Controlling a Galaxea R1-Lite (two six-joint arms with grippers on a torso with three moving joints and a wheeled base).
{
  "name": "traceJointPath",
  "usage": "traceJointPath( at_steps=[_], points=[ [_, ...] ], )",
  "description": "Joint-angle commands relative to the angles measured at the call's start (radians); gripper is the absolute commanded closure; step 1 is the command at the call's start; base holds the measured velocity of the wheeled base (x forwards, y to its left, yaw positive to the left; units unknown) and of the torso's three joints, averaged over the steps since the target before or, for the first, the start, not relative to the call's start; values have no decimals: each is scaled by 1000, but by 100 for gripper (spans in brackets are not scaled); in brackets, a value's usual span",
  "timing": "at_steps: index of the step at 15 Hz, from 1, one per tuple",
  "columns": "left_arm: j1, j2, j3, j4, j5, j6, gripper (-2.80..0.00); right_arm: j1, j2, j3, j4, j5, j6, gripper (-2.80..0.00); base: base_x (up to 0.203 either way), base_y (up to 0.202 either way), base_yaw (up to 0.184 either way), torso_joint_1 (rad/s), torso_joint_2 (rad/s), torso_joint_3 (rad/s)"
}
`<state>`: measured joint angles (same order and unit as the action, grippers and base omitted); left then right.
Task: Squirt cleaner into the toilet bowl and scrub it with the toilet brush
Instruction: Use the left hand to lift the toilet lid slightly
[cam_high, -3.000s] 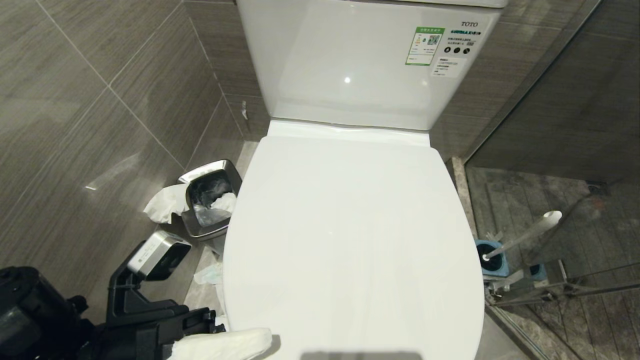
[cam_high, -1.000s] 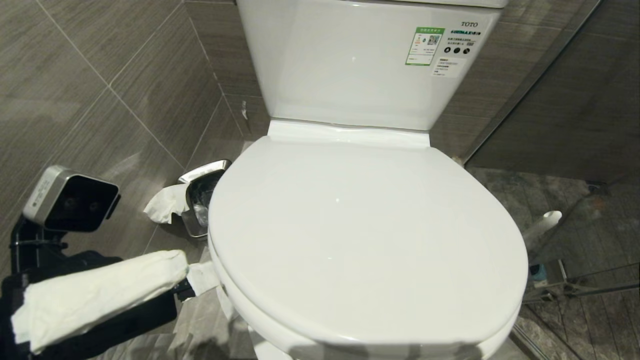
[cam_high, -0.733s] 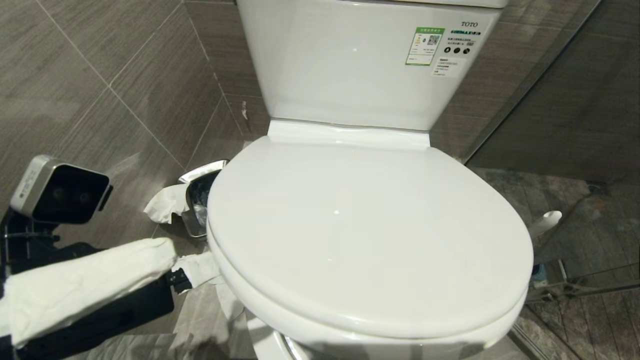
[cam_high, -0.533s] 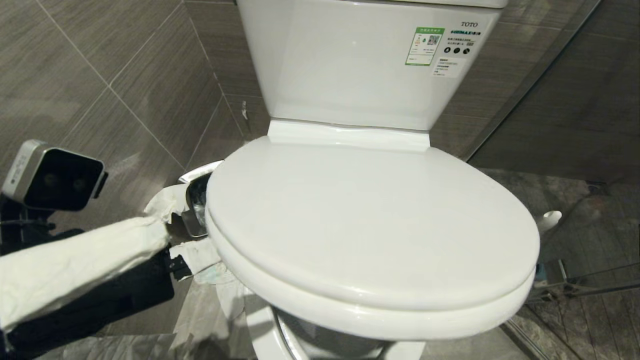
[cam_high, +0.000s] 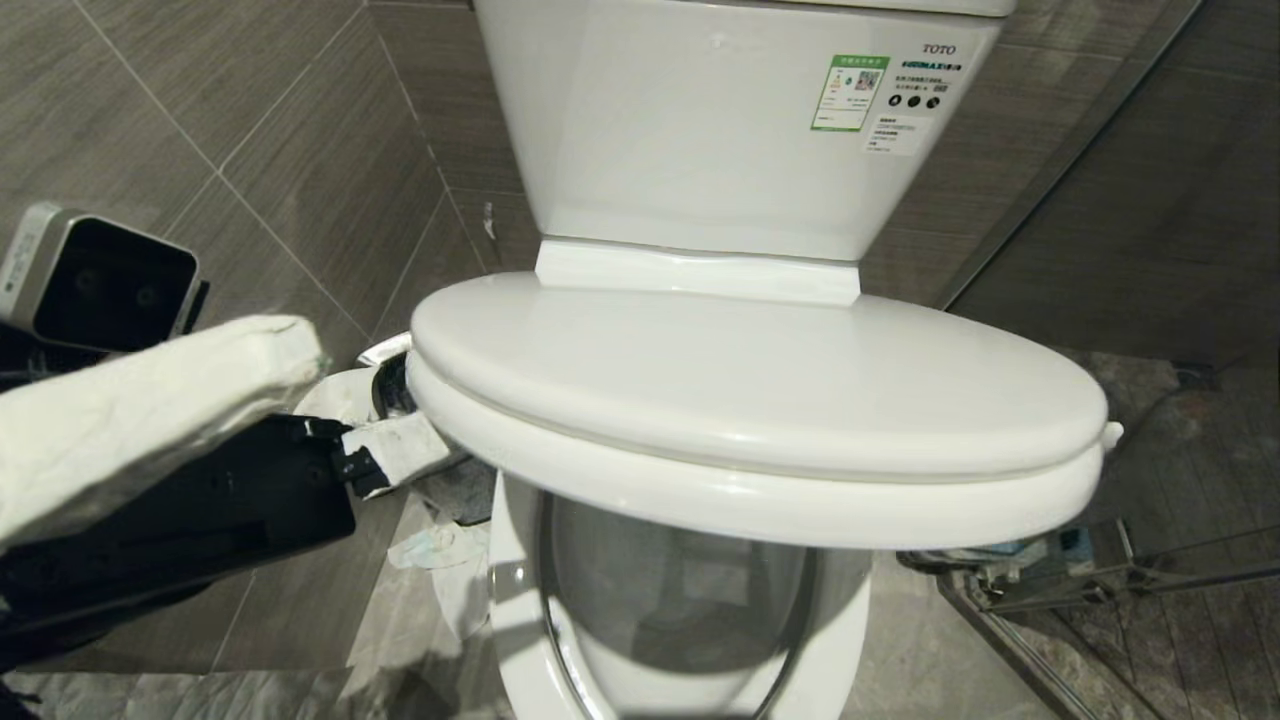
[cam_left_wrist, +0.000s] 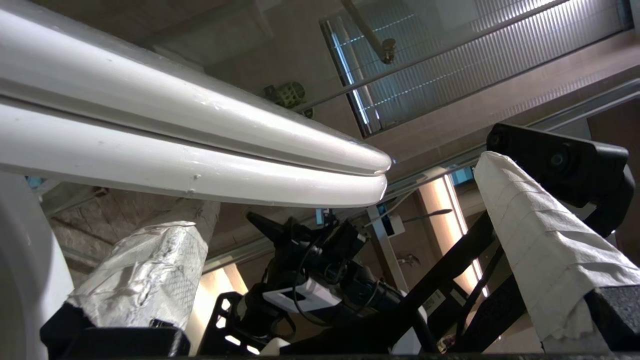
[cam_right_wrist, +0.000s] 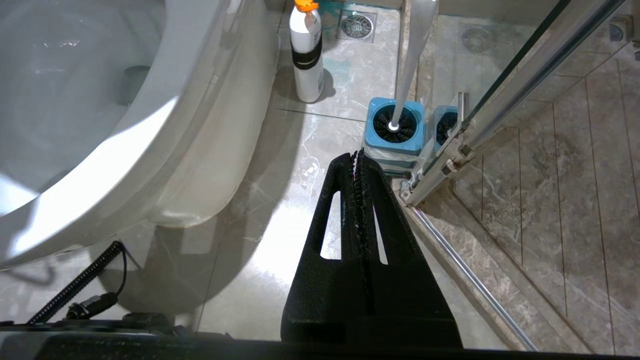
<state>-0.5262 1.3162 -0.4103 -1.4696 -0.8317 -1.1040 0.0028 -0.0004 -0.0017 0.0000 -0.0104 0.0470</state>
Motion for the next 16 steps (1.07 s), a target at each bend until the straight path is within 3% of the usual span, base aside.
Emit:
traceJointPath(
  at_steps=[1,16],
  points=[
    [0,20,-33,-6,-6,-6,-280,0,0,0,0,0,1,0,0,0,0,0,0,0],
    [0,34,-277,169,-12,-5,-280,0,0,0,0,0,1,0,0,0,0,0,0,0]
  ],
)
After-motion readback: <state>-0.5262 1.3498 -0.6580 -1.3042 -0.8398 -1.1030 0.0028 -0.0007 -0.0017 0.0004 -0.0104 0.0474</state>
